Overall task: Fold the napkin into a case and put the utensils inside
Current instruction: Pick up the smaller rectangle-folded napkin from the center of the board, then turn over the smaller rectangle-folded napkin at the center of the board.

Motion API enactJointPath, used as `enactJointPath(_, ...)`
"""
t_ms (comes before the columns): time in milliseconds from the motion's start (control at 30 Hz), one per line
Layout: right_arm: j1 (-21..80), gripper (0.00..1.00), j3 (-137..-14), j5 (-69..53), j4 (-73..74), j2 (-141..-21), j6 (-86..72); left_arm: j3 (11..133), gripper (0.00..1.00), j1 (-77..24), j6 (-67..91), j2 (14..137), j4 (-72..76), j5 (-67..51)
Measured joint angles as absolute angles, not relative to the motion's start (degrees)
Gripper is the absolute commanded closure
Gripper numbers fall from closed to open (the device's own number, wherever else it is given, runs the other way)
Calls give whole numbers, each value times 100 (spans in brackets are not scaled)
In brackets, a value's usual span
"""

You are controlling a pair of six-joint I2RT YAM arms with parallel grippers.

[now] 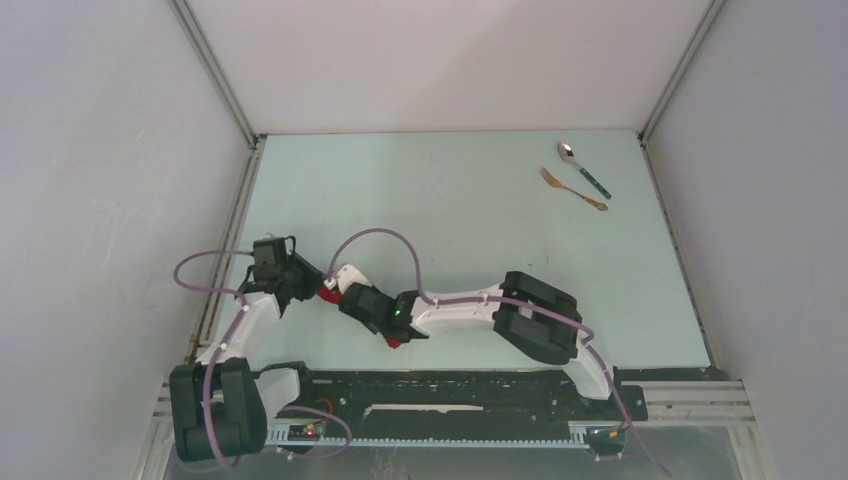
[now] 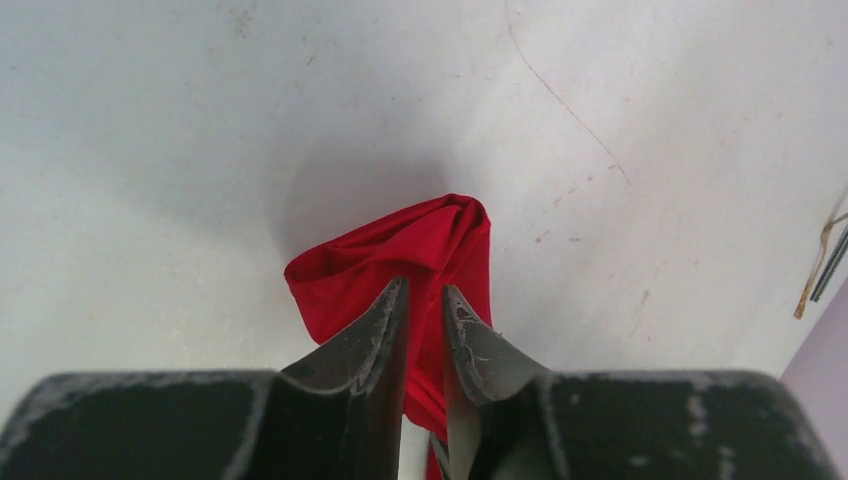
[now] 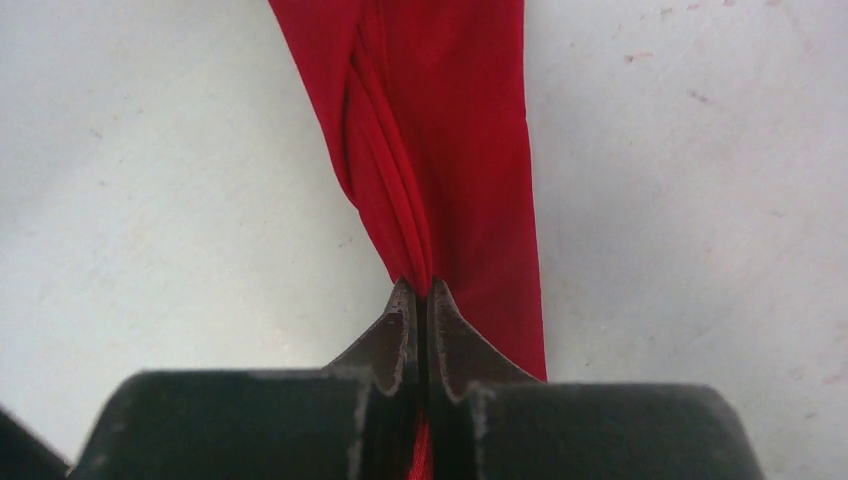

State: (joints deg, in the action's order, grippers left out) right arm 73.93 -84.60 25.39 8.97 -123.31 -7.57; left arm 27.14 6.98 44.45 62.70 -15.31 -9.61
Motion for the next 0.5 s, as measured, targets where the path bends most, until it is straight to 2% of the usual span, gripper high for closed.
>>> enactJointPath(300,6571,100,-7835,366,711,-11662,-1927,3328,66,698,4265,5339,-2414,-895)
enactJointPath(500,5833,100,-7074,-1393,-268,-11478,-3046,3583,65,698,4023,4888,-2759,-954)
